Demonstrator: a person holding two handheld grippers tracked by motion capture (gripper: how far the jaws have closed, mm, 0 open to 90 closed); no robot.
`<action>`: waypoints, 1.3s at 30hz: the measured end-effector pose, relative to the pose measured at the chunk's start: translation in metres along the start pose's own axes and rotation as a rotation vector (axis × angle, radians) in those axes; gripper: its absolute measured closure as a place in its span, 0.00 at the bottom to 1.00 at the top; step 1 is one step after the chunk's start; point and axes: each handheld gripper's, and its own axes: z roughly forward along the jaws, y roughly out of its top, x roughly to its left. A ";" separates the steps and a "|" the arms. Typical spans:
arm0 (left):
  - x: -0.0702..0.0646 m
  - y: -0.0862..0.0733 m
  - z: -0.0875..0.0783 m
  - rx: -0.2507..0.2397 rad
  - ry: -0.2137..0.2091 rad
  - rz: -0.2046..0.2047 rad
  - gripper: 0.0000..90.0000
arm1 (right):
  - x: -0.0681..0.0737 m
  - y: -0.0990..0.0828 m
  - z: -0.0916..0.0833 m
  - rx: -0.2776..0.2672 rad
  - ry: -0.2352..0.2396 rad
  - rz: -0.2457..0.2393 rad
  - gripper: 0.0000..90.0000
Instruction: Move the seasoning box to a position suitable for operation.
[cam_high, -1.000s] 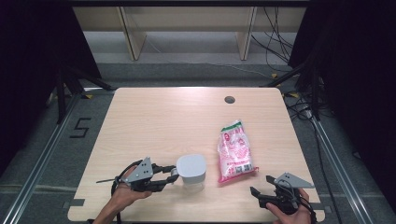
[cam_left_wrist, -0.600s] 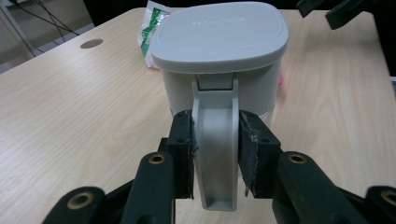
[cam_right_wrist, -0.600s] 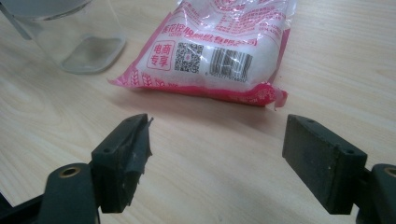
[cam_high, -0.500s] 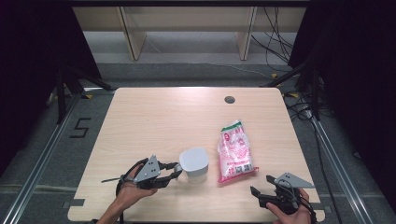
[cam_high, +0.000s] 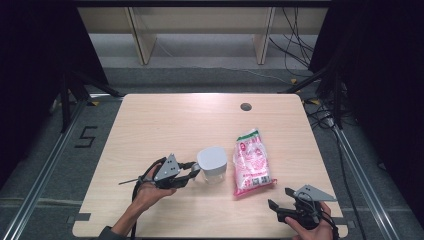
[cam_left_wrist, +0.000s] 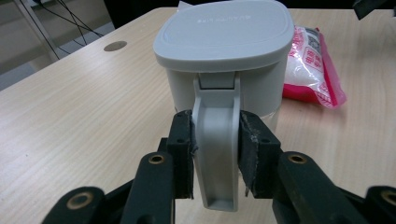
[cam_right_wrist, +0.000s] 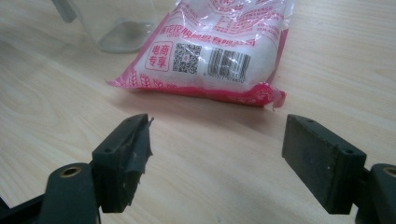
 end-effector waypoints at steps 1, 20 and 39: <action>0.002 0.000 0.001 0.001 0.002 0.018 0.75 | 0.000 0.000 0.001 -0.004 0.003 0.005 0.27; 0.026 -0.010 0.008 -0.021 0.073 -0.075 0.76 | 0.000 0.000 0.001 -0.005 0.007 0.001 0.27; 0.026 -0.003 -0.006 -0.021 0.015 -0.141 0.55 | -0.001 0.000 0.000 -0.010 0.002 -0.002 0.27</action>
